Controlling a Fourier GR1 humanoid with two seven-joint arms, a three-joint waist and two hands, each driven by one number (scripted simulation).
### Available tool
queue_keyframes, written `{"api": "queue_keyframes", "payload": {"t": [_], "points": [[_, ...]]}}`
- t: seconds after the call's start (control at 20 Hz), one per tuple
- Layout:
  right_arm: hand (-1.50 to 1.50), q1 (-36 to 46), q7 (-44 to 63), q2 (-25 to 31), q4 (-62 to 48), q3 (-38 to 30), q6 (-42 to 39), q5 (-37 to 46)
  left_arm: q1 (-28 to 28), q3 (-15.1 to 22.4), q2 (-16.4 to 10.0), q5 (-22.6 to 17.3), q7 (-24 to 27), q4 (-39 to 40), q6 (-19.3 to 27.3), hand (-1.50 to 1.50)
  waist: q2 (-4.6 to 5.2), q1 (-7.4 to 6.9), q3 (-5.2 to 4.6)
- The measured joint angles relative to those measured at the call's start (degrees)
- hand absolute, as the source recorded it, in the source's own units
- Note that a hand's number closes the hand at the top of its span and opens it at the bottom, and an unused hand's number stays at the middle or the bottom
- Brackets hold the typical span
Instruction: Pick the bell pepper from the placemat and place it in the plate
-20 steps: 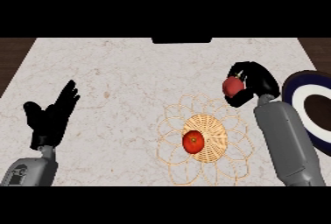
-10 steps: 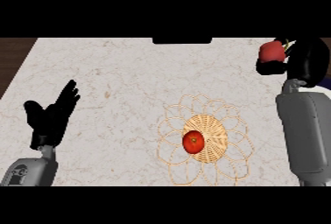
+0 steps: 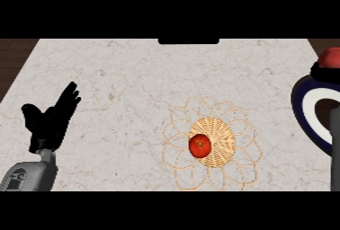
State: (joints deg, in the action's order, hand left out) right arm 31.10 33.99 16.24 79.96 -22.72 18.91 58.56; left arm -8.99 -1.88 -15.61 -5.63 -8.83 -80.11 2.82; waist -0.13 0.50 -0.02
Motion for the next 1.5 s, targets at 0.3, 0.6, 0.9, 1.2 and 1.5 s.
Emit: {"api": "queue_keyframes", "payload": {"t": [0.3, 0.6, 0.9, 1.2, 1.5], "points": [[1.5, -6.0, -4.0, 3.1, -2.1, -5.5, 3.0, -6.0, 0.2, -0.5, 0.4, 0.5, 0.8, 0.7, -0.9, 0.0, 0.1, -0.31, 0.02], [1.5, -8.5, -12.5, 8.7, -12.9, -10.3, 4.3, -12.5, -0.5, 0.0, 1.6, 1.7, 0.2, 0.0, -0.4, 0.0, 0.21, -0.62, 0.07], [-1.5, -9.5, -20.1, 12.1, -23.4, -13.5, -1.2, -20.3, -0.6, -0.8, 1.2, 1.2, 0.2, 0.1, -1.5, 0.0, 0.24, -0.79, 0.11], [-1.5, -8.6, -31.5, 14.6, -33.8, -15.7, -5.1, -27.2, -0.2, 0.0, 2.6, 2.4, -0.4, -1.1, -0.6, 0.0, 0.27, -0.92, 0.12], [-1.5, -8.1, -44.2, 15.2, -33.7, -18.4, -2.2, -32.4, -1.2, -0.9, 2.7, 2.4, -0.1, 1.1, -0.9, 0.0, 0.16, -0.55, 0.1]]}}
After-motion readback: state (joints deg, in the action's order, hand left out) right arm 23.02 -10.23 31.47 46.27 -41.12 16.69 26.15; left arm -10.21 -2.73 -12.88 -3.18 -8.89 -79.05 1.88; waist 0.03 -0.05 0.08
